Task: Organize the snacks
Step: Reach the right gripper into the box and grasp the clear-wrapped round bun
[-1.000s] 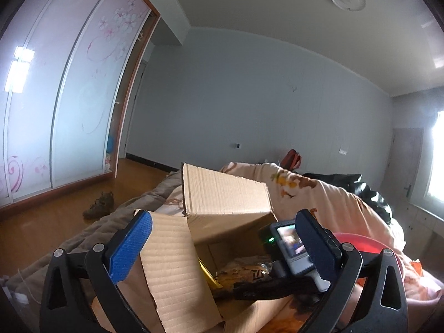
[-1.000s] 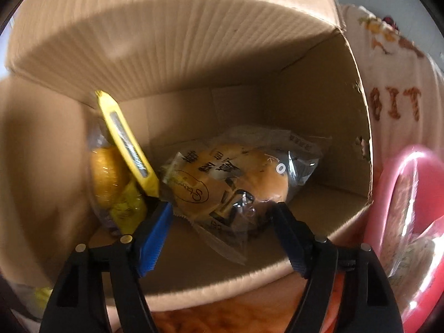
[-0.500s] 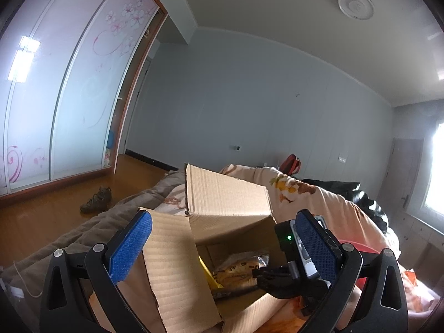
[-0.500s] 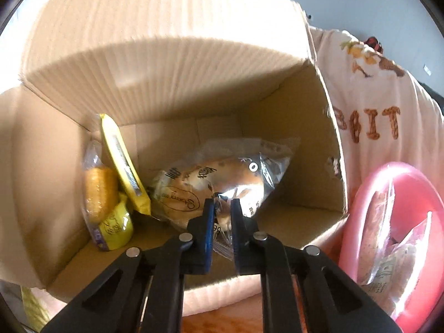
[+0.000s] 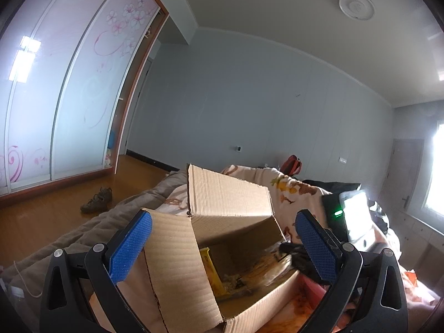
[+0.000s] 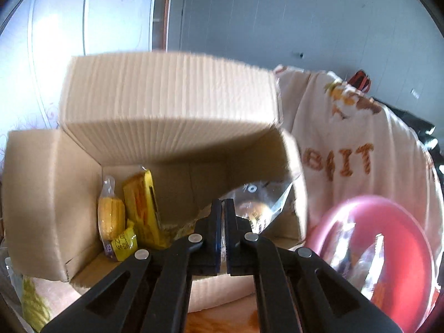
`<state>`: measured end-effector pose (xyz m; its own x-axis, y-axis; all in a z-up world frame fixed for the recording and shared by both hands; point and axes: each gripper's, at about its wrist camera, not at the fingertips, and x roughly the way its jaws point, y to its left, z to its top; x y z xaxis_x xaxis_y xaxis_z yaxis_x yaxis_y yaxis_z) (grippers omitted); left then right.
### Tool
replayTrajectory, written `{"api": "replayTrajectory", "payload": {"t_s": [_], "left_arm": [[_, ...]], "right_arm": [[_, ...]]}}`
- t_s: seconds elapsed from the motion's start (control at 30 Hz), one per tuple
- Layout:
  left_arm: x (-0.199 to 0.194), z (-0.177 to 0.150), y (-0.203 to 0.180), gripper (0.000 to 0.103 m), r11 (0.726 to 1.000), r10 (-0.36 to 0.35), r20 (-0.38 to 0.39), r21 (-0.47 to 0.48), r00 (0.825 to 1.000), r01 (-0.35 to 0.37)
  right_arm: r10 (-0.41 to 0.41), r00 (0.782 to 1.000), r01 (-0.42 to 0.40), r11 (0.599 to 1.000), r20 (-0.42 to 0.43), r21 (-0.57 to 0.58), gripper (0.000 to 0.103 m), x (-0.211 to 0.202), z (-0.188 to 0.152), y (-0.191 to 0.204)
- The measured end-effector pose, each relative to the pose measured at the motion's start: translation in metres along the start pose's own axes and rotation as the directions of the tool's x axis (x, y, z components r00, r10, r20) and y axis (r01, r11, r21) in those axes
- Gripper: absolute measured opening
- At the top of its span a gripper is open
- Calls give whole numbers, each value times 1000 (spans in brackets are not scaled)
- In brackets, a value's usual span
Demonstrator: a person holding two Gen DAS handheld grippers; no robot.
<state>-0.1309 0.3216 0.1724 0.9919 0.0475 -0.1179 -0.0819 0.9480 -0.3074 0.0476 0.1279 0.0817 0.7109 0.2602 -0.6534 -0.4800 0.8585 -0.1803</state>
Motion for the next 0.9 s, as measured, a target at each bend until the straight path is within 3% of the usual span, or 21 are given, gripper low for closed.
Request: {"api": "replayTrajectory", "payload": {"t_s": [0.27,0.43,0.5,0.57,0.63,0.67,0.7,0.9], "left_arm": [[0,-1,0,102,1000,1,-2,1,1000,-1],[1,-1,-2,102,1000,-4,-6,0,1000,4],[2,-2,-5,102,1000,-6,-10,6,1000,6],[1,-2,-7,102,1000,-6,-9,17,1000,6],[-1,-1,-9,102,1000,-6,-4,27,1000,6],[-1,-1,-11,102,1000,-6,-3,30,1000,6],[-1,-1,-11,102,999,-6,-1,32,1000,6],[-2,0,-7,102,1000,-10,-1,15,1000,10]], "right_arm": [[-18,986,19,1000,167,-6,0,-39,23,-28],[23,982,-26,1000,187,13,0,-58,35,-43],[96,992,-98,995,80,28,0,-40,36,-43],[157,988,-155,985,-13,70,4,-16,33,-40],[172,982,-166,982,-73,90,24,7,30,-37],[179,978,-168,980,-108,108,47,23,27,-35],[184,974,-167,978,-133,126,59,33,24,-35],[309,905,-210,923,-293,324,59,80,-2,-46]]}}
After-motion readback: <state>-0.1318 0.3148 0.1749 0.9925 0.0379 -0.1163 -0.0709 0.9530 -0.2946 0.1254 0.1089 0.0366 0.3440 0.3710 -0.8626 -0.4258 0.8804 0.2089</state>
